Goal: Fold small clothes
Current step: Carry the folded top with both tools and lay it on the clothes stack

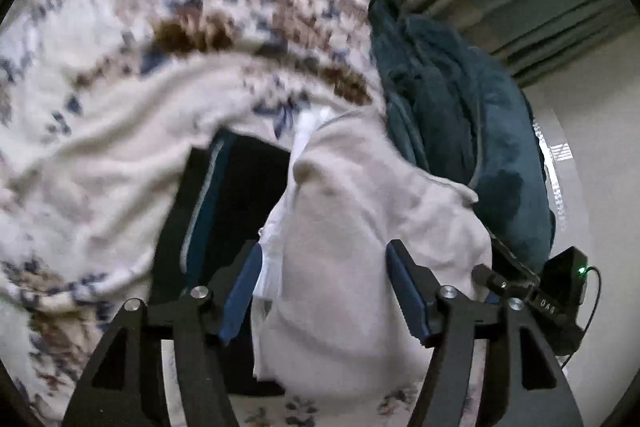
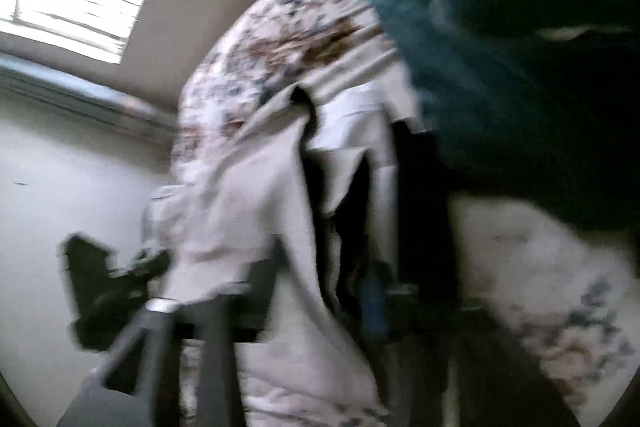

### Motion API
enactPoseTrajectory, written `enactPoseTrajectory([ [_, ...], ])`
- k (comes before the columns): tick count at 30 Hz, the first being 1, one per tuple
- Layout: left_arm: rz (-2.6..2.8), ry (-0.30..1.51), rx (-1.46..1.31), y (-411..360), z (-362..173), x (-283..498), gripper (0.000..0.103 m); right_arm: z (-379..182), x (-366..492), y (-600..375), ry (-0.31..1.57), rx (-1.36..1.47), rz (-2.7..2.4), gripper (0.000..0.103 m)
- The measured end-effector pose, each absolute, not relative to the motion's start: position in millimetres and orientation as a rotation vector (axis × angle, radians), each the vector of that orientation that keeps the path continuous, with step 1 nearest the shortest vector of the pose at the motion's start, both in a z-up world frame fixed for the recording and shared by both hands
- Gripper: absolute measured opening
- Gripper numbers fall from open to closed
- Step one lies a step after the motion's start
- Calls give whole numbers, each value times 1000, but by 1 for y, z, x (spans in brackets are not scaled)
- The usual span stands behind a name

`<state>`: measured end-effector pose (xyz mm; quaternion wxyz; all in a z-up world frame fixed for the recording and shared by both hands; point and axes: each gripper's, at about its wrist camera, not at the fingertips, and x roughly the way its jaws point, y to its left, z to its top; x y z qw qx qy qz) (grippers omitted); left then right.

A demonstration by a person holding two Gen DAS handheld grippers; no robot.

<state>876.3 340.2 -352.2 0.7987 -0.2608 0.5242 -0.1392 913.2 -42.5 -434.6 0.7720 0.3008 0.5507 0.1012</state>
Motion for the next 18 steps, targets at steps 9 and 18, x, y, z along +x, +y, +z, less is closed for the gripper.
enactPoseTrajectory([
  [9, -112, 1069, -264, 313, -363, 829, 75, -396, 858, 10, 1064, 314, 175, 53],
  [18, -59, 1070, -290, 318, -356, 818, 76, -432, 854, 26, 1156, 177, 59, 54],
])
